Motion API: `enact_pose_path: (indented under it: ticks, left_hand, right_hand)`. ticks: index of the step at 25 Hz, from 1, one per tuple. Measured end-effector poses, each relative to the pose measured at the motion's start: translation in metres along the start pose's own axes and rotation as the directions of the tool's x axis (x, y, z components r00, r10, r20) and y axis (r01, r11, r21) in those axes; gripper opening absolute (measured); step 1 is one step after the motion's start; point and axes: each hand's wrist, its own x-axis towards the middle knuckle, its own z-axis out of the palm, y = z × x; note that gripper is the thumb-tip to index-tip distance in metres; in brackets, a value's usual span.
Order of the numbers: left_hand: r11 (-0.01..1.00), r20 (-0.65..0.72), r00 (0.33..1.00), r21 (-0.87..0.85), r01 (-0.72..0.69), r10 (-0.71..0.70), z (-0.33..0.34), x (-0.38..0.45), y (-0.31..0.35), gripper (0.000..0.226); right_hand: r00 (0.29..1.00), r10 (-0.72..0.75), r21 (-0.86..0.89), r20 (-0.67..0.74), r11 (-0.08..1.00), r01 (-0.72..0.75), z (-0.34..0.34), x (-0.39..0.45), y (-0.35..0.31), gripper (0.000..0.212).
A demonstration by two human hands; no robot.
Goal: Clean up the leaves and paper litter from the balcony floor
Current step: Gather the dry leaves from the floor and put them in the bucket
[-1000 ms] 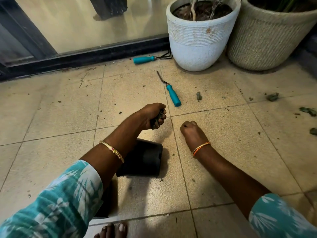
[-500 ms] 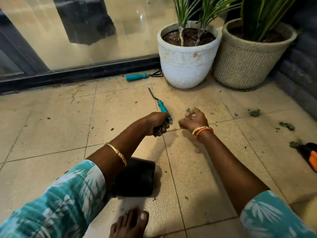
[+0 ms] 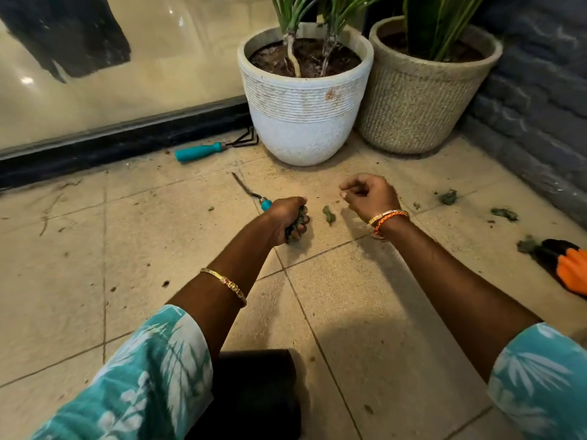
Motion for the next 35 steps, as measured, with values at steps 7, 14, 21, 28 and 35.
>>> enact_pose_path:
  ticks: [7, 14, 21, 28, 35]
  left_hand:
    - [1.0, 0.007, 1.0, -0.002, 0.013, -0.013, -0.022, 0.034, 0.004, 0.039]
    - [0.993, 0.079, 0.996, 0.115, 0.027, -0.036, -0.004, 0.035, 0.01, 0.035]
    - [0.981, 0.212, 0.975, 0.19, 0.032, -0.073, 0.036, 0.023, 0.004, 0.046]
    - [0.987, 0.197, 0.98, 0.149, -0.064, 0.033, 0.104, 0.02, 0.01, 0.033]
    - [0.977, -0.003, 0.999, 0.21, -0.04, 0.041, 0.097, 0.046, -0.004, 0.037]
  right_hand:
    - [0.917, -0.097, -0.503, 0.386, 0.811, 0.298, 0.054, 0.001, 0.061, 0.049]
    - [0.987, -0.155, -0.386, 0.035, 0.909, 0.157, 0.041, -0.015, 0.064, 0.02]
    - [0.982, 0.174, 0.343, -0.071, 0.929, -0.14, -0.014, -0.024, 0.031, 0.027]
    - [0.989, 0.027, 0.143, -0.144, 0.99, -0.006, -0.042, -0.022, 0.052, 0.007]
    - [0.954, 0.213, -0.27, -0.209, 0.926, -0.266, -0.091, 0.036, 0.123, 0.038]
